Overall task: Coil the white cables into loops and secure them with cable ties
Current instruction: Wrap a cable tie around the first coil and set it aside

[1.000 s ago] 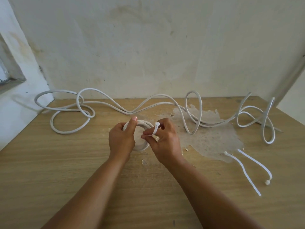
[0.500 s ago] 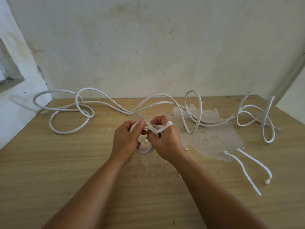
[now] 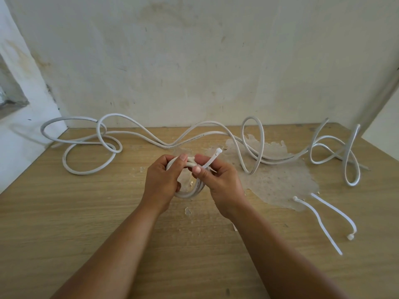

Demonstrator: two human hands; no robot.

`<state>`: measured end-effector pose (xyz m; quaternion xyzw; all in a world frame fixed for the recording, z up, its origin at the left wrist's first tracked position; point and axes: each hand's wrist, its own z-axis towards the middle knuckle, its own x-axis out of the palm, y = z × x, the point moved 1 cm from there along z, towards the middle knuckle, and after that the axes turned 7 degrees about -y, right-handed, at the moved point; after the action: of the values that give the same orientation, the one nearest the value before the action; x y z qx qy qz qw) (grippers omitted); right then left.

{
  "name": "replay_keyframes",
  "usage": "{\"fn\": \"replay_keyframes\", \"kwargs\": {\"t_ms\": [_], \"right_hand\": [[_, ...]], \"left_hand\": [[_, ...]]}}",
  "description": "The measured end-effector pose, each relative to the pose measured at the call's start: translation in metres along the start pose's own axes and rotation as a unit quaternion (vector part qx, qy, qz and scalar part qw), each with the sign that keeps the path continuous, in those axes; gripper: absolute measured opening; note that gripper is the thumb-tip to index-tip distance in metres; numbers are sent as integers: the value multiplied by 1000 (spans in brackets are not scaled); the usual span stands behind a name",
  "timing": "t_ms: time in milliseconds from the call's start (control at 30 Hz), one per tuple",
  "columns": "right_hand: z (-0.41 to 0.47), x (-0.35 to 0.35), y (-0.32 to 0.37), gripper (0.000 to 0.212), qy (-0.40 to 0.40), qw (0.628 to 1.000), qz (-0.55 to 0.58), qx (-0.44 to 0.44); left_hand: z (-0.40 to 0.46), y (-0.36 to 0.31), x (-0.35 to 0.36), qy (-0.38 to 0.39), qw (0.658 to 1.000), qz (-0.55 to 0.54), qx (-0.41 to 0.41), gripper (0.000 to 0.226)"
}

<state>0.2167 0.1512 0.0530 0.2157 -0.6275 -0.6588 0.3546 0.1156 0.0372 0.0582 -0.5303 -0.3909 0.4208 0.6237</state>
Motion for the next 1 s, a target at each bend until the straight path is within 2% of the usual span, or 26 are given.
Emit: {"fn": "replay_keyframes", "kwargs": {"t_ms": [67,233,367,433,567,667,733,900,1000], "right_hand": [[1,1,-2,39,0,998,63,21],[2,1,2,58,68,972,205,97],[3,1,2,43,41,966,230,110],[2,2,3,40,20,978,190,79],[-1,0,4,43,10,1000,26,9],[-1,-3,3,57,33,995,-84,-49],[0,-3,2,58,28,986,-131,-100],[-1,-2,3,53,24,980,-139,-140],[-3,-1,4,54,36,979,-146,-135]], "left_hand": [[0,-1,0,0,1000,-2,8,33],[-1,0,-2,5,1000,-9,22,35],[-3,2,0,9,1000,-3,25,34],[-4,4,1,2,1000,-4,21,31],[-9,7,3,7,1000,-16,0,12],[-10,9,4,32,999,-8,-14,15],[-9,10,5,40,999,-18,-31,17],[-8,10,4,56,994,-72,-65,37],[-8,8,2,70,993,-70,-57,36]]}}
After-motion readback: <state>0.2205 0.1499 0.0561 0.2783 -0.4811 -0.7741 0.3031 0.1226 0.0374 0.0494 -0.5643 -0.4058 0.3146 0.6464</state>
